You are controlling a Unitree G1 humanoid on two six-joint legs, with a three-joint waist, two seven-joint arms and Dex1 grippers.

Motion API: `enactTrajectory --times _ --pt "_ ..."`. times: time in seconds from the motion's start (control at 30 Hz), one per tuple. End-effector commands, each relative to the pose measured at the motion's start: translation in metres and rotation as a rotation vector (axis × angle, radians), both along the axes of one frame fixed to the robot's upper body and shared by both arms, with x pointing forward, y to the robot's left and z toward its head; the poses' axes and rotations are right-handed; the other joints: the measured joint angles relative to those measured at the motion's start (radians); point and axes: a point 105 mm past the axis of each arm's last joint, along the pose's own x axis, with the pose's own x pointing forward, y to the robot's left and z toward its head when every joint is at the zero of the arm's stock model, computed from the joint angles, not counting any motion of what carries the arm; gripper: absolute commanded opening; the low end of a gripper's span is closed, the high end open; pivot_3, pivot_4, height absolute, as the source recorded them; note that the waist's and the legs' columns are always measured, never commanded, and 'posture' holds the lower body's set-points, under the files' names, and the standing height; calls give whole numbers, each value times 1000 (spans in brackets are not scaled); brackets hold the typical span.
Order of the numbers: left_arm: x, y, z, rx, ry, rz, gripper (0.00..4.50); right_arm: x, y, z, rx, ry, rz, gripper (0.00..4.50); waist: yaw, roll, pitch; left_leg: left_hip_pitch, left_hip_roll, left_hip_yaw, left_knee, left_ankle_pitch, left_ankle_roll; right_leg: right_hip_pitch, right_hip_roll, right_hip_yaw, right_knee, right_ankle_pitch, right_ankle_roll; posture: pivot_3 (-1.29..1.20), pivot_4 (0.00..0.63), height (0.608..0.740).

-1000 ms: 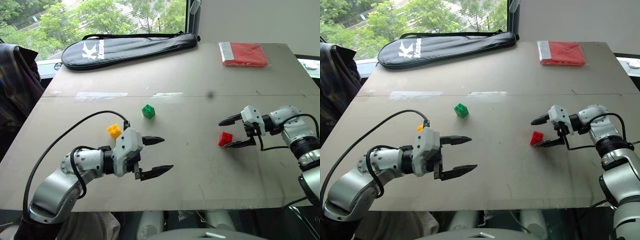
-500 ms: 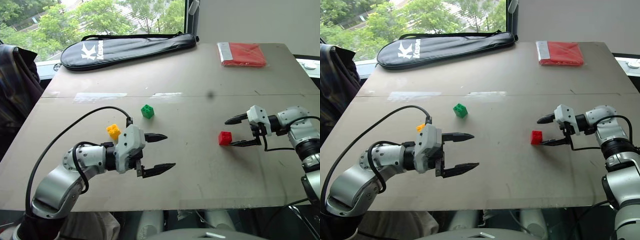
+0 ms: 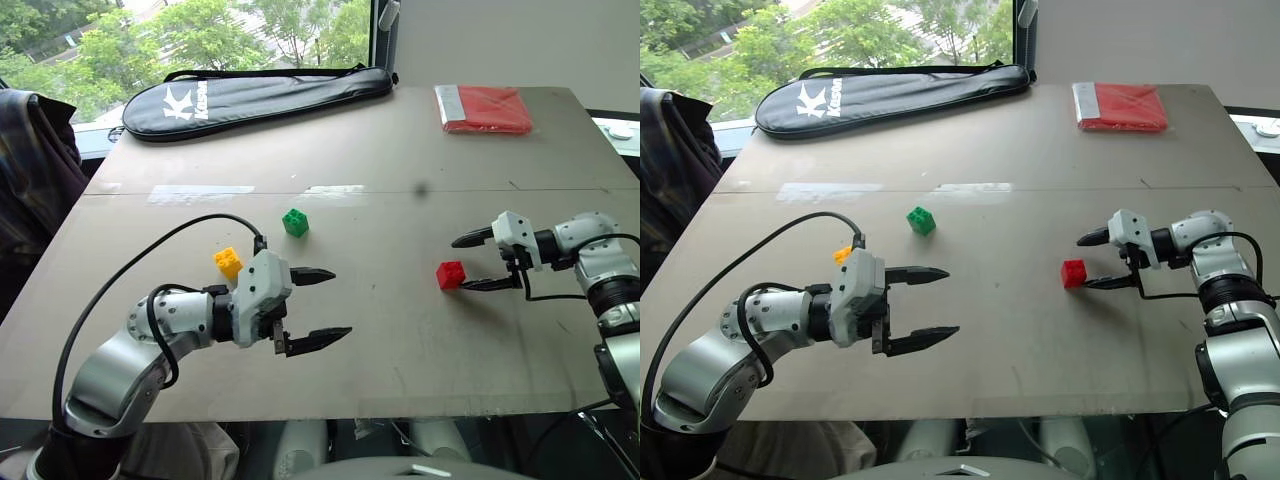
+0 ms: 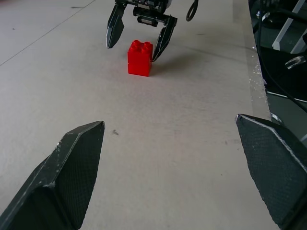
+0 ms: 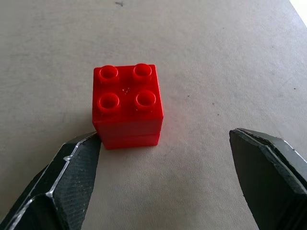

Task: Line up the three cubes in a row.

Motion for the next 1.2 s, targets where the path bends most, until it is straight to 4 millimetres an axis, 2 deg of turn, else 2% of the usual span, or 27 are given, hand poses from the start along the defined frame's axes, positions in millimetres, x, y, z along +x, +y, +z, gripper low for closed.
enactTrajectory --times 0.03,0.27,0.37,0.47,0.57,0.67,0.8,0.87,1.03,1.2 --pt "-4 -4 3 -11 -11 -20 4500 1 0 12 12 -31 33 4382 0 0 0 0 0 0 0 0 0 0 0 0 0 0 0 0 150 708" --pt "-5 -1 1 -9 -4 -4 4500 -2 -2 15 33 -34 26 4382 0 0 0 0 0 0 0 0 0 0 0 0 1 0 0 0 150 708" --pt "-3 6 -4 -11 -10 60 4500 -3 -5 28 127 -41 -10 4382 0 0 0 0 0 0 0 0 0 0 0 0 1 0 0 0 150 708" --pt "9 17 -16 7 -37 214 4500 -8 -9 40 219 -39 -44 4382 1 0 0 0 1 -1 0 0 0 0 0 0 1 0 0 0 150 708" --pt "21 21 -19 -47 -77 361 4500 -15 -13 49 302 -34 -91 4382 4 0 0 0 0 -1 0 0 0 0 -1 0 1 0 0 0 150 708" --pt "39 25 -22 -110 -110 579 4500 -25 -20 62 412 -40 -156 4382 11 0 0 1 0 -2 0 0 0 0 -1 1 1 0 0 0 150 708" --pt "49 25 -30 -104 -136 726 4500 -39 -21 71 510 -36 -192 4382 12 -1 0 0 0 -3 1 0 0 0 -2 2 2 0 1 0 150 708" --pt "59 32 -36 -72 -157 806 4500 -45 -21 73 552 -24 -225 4382 9 -1 0 1 0 -3 1 0 0 1 -1 2 2 0 1 0 150 708" --pt "84 41 -38 -55 -195 876 4500 -54 -18 74 596 -30 -283 4382 10 -1 0 3 0 -2 1 0 0 1 1 1 4 0 0 0 150 708" --pt "116 46 -34 -4 -215 834 4500 -66 -10 75 633 -28 -304 4382 13 -2 0 2 -1 -1 1 0 0 1 1 0 4 0 0 0 150 708"
